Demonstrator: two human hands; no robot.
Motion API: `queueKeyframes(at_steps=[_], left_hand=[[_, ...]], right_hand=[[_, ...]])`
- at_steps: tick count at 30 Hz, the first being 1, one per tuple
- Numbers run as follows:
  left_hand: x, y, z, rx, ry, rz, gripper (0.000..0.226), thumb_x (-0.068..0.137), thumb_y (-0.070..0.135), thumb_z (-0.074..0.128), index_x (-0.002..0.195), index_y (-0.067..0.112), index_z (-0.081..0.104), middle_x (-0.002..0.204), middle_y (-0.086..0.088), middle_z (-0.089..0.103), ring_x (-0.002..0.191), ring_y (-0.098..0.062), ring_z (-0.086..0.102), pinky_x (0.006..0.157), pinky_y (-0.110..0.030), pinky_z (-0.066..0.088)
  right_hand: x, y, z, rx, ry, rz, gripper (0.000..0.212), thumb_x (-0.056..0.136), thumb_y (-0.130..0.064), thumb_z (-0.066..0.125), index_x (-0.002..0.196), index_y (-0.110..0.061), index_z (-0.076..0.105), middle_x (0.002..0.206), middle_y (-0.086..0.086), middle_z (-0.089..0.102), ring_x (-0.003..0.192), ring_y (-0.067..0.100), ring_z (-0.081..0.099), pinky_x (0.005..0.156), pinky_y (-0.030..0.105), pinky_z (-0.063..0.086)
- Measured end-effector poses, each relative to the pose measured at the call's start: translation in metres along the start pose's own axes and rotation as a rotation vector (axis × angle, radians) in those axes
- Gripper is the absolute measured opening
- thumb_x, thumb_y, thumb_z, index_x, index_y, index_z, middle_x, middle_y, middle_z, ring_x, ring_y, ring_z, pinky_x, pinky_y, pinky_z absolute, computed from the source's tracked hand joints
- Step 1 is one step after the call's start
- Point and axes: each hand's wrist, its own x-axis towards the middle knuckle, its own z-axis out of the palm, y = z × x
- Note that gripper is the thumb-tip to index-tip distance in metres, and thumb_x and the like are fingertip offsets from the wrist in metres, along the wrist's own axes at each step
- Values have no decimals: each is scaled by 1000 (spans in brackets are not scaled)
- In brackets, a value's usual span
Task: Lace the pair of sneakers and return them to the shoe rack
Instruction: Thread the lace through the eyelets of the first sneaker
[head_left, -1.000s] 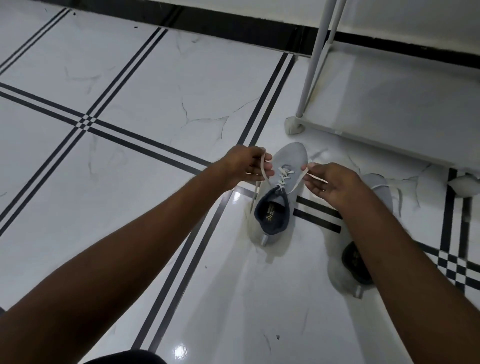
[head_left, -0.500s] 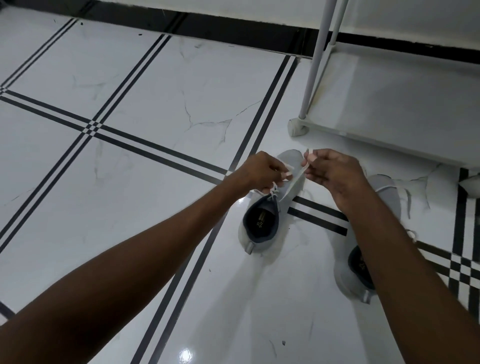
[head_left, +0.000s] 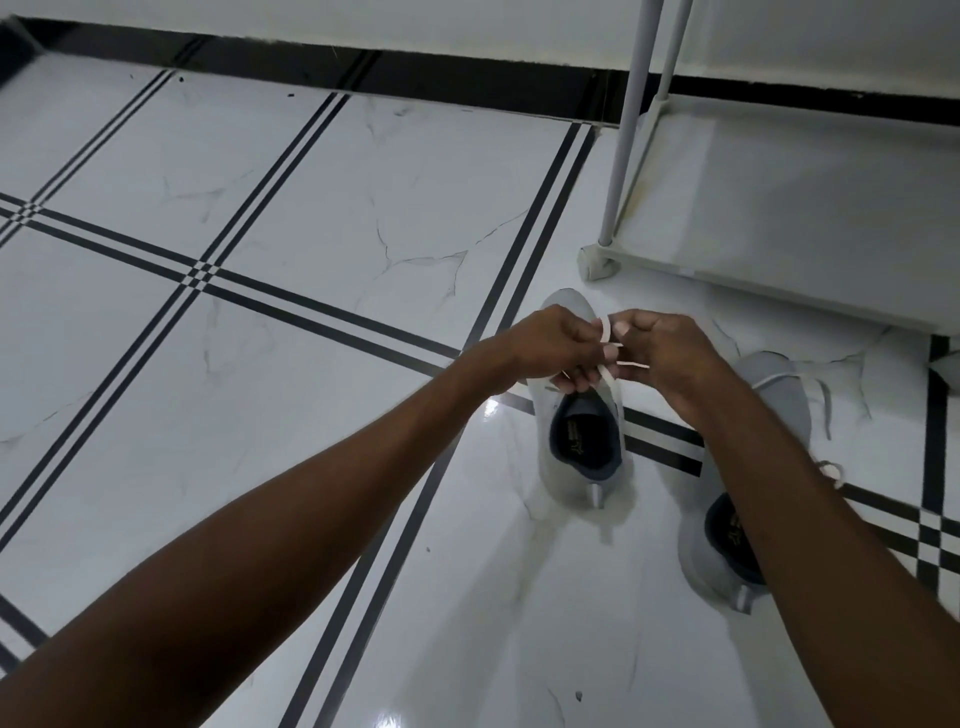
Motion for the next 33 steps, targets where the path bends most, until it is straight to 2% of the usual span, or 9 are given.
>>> queueKeyframes(at_steps=[6,10,15,18,21,25,29,31,33], left_hand=[[7,-18,-5,673,316,307,4,81,9,71,83,12,74,68,1,68,67,-20,65,61,-27,43],[13,-35,9,755,587,370,11,83,19,67,88,21,77,75,-1,75,70,-24,67,59,-30,46],[12,-30,14,331,581,280,13,84,16,71,91,14,81,87,-5,76,79,-20,67,70,-31,46],[10,-38,7,-78,496,90,15,86,15,71,97,14,81,82,1,77,78,-11,69,78,-29,51],[4,-51,-6,-498,489,-104,18,92,8,64,105,5,76,90,-5,77,84,-13,69,85,-30,55],[-10,-78,-18,-661,612,-399,12,93,1,61,95,-6,71,79,-15,73,56,-14,69,54,-20,58],[-8,-99,4,-525,532,-505,8,87,5,69,92,-2,67,87,-16,69,68,-22,67,63,-32,62],[-1,-96,13,-191,570,-419,28,82,10,72,108,3,65,104,-14,69,89,-27,71,81,-42,62],[0,-83,15,100,640,-274,37,81,15,70,118,9,66,114,-8,70,103,-24,68,91,-37,56]], right_hand=[[5,20,9,-213,-75,124,26,97,2,49,101,-10,73,92,11,77,60,15,63,51,21,47],[10,18,4,-193,-89,125,25,97,0,49,107,-7,71,92,9,78,50,15,53,46,20,42],[9,17,5,-39,-77,193,19,95,-1,55,102,-7,72,82,7,72,50,10,52,49,18,45],[9,17,3,-35,233,95,11,92,-2,63,86,-7,71,74,12,69,54,17,66,50,24,55],[11,23,-9,-310,622,-71,20,87,-1,62,76,-13,72,71,10,72,59,23,71,58,26,58],[-2,39,-41,-723,903,-54,24,80,8,60,82,-11,75,88,11,76,81,31,70,72,27,49],[-2,61,-34,-860,642,64,18,80,-5,67,82,-18,78,92,12,77,88,35,70,83,35,55],[0,65,-20,-824,501,7,19,79,-14,71,95,-20,79,99,6,78,91,31,72,87,39,57],[0,66,-7,-719,361,-49,24,79,-13,70,99,-22,79,99,1,78,87,25,73,84,44,60]])
